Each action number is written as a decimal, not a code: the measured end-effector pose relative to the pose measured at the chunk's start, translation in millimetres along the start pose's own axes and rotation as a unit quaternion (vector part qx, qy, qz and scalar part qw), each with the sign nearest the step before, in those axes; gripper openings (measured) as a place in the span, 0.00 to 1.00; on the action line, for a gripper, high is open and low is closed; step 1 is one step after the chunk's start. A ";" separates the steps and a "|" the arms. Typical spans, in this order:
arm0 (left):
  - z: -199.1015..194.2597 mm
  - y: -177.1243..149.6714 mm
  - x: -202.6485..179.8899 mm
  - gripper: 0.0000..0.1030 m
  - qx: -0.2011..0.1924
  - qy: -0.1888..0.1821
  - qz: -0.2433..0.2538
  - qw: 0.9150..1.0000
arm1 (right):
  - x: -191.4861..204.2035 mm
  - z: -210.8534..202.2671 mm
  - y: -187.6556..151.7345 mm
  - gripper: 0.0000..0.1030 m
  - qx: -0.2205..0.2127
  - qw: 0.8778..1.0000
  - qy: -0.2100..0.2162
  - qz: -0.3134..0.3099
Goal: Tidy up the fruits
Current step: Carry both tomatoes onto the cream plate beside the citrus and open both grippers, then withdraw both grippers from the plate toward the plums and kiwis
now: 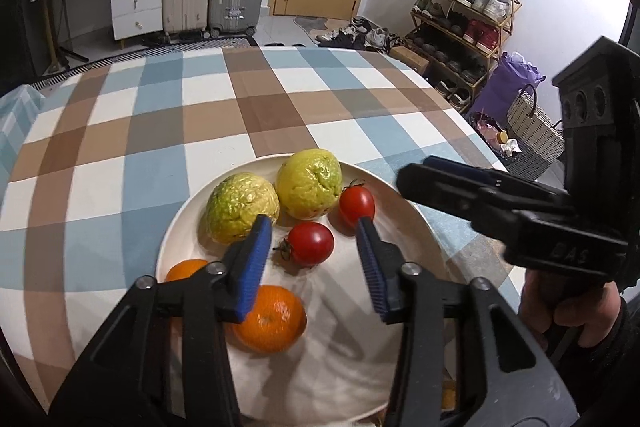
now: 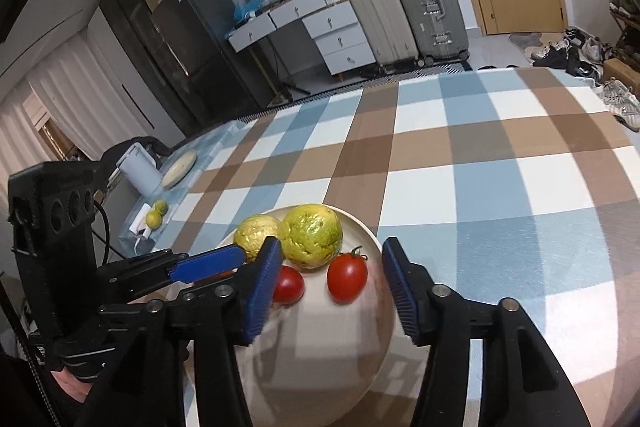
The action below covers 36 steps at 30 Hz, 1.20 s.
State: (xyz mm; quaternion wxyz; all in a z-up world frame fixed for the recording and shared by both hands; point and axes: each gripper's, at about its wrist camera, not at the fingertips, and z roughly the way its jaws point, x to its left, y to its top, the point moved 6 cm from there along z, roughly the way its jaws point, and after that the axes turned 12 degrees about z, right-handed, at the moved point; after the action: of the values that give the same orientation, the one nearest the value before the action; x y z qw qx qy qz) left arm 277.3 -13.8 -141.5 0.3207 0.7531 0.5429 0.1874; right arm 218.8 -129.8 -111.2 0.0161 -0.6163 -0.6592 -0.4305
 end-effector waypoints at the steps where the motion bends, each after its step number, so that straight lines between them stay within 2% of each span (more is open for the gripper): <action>1: -4.5 -0.5 -1.0 0.50 -0.002 0.005 0.001 1.000 | 0.6 -5.6 -0.5 0.62 -0.005 1.000 -0.001 0.000; 3: -14.6 -2.3 -1.9 0.61 -0.008 0.017 0.000 1.000 | 2.0 -17.5 -2.6 0.71 -0.015 1.000 -0.005 -0.002; 5: -24.6 -3.8 -3.4 0.65 -0.015 0.022 -0.001 1.000 | 3.2 -27.7 -5.5 0.73 -0.021 1.000 -0.007 -0.003; 7: -35.9 -5.9 -6.0 0.69 -0.021 0.027 -0.003 0.999 | 4.5 -37.7 -9.3 0.77 -0.025 1.000 -0.010 -0.003; 9: -45.1 -7.9 -9.1 0.74 -0.025 0.030 -0.002 0.999 | 5.1 -47.3 -13.1 0.85 -0.033 0.999 -0.016 -0.002; 15: -75.8 -14.6 -19.8 0.80 -0.043 0.045 -0.007 0.998 | 8.7 -76.3 -27.1 0.92 -0.050 0.998 -0.027 -0.002; 19: -90.6 -24.3 -31.1 0.81 -0.041 0.044 -0.008 0.998 | 13.9 -93.7 -38.3 0.94 -0.059 0.998 -0.027 -0.008; 26: -121.8 -45.7 -46.2 0.99 -0.057 0.054 -0.009 0.997 | 28.4 -123.2 -65.8 0.96 -0.074 0.997 -0.015 -0.023; 31: -134.1 -64.5 -48.9 0.99 -0.057 0.047 -0.020 0.997 | 38.3 -132.9 -89.6 0.97 -0.074 0.996 -0.016 -0.039; 36: -132.9 -91.2 -54.5 0.99 -0.038 0.035 -0.035 0.998 | 41.5 -140.0 -110.1 0.98 -0.073 0.996 -0.022 -0.047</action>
State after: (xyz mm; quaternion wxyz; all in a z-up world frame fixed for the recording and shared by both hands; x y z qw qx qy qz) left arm 111.4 -9.1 -104.3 0.3363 0.7142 0.5720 0.2228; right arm 46.5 -164.6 -60.7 -0.0638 -0.5939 -0.6540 -0.4642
